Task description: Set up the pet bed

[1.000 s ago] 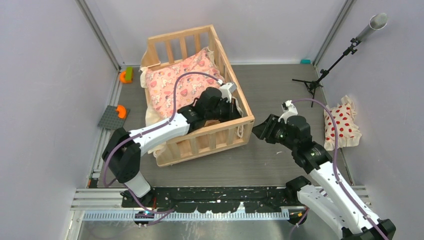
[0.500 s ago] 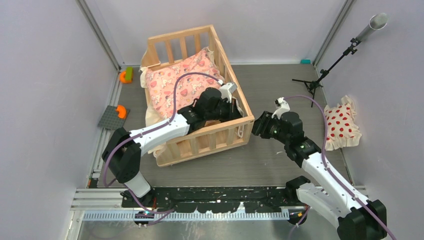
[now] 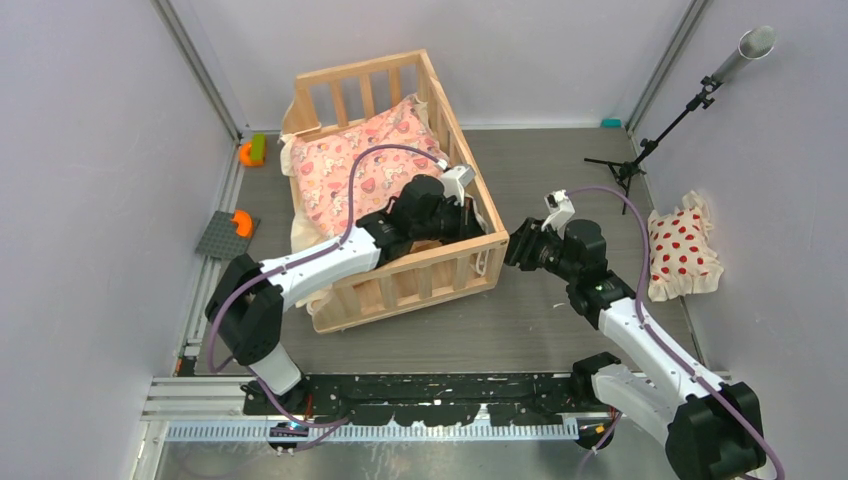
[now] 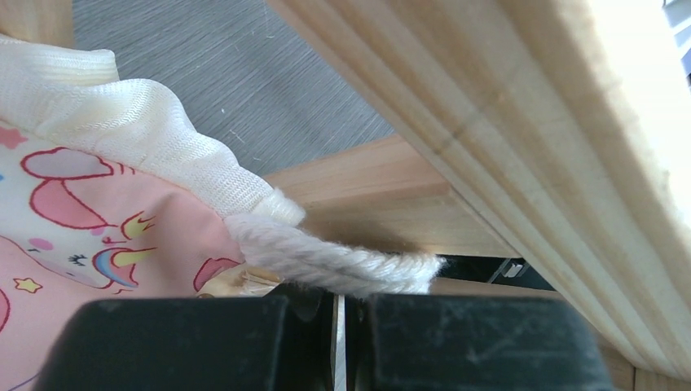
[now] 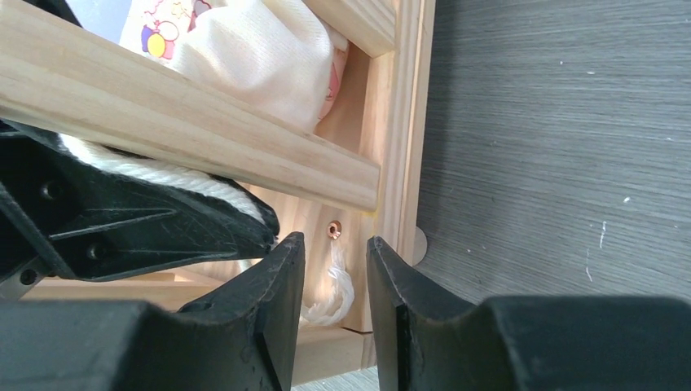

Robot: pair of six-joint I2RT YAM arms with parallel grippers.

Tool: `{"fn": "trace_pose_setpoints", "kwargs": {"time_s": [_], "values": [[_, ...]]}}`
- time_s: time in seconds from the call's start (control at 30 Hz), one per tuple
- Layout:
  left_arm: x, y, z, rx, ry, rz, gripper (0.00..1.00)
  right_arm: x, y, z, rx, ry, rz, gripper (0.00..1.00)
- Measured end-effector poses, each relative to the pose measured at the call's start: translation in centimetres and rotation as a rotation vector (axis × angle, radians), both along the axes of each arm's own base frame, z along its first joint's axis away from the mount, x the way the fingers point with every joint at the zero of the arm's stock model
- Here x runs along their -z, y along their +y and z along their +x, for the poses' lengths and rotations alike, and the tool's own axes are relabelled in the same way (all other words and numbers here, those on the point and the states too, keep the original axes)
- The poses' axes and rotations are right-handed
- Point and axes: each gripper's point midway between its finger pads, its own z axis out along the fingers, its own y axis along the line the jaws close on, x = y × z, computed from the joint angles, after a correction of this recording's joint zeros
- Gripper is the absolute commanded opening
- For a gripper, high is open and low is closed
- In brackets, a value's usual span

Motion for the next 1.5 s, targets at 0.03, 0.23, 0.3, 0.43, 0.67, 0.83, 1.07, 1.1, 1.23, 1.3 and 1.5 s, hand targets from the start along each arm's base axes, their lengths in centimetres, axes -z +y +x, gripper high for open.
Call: {"fn": "trace_pose_setpoints", "kwargs": {"time_s": [0.03, 0.23, 0.3, 0.43, 0.67, 0.83, 1.07, 1.1, 1.23, 1.3, 1.5], "values": [[0.0, 0.0, 0.0, 0.0, 0.001, 0.001, 0.0, -0.1, 0.1, 0.0, -0.005, -0.006, 0.004, 0.39], [0.2, -0.1, 0.0, -0.002, 0.005, 0.007, 0.0, -0.2, 0.2, 0.0, -0.023, -0.017, 0.004, 0.39], [0.2, -0.1, 0.0, -0.003, 0.006, 0.007, 0.0, -0.2, 0.2, 0.1, -0.028, -0.018, 0.006, 0.39], [0.3, -0.2, 0.0, -0.004, 0.014, 0.008, 0.0, 0.2, 0.6, 0.6, -0.042, -0.012, 0.014, 0.36], [0.6, -0.4, 0.0, -0.01, 0.029, 0.02, 0.0, 0.6, 0.7, 0.9, -0.046, 0.007, 0.009, 0.37], [0.6, -0.4, 0.1, -0.012, 0.028, 0.021, 0.0, 0.0, 0.1, 0.1, -0.032, -0.009, -0.019, 0.35], [0.6, -0.6, 0.4, -0.018, 0.024, 0.022, 0.0, 0.0, -0.3, 0.0, -0.02, 0.009, -0.051, 0.37], [0.6, -0.6, 0.4, -0.019, 0.024, 0.022, 0.0, -0.1, -0.5, -0.2, -0.016, 0.009, -0.06, 0.38], [0.6, -0.6, 0.5, -0.025, 0.021, 0.025, 0.0, -1.2, -1.0, -1.0, -0.012, -0.01, -0.079, 0.39], [0.6, -0.6, 0.5, -0.025, 0.021, 0.025, 0.0, -1.8, -1.1, -1.1, -0.013, -0.02, -0.088, 0.39], [0.6, -0.6, 0.5, -0.024, 0.019, 0.026, 0.0, -2.2, -1.1, -1.1, -0.021, -0.023, -0.103, 0.4]]}}
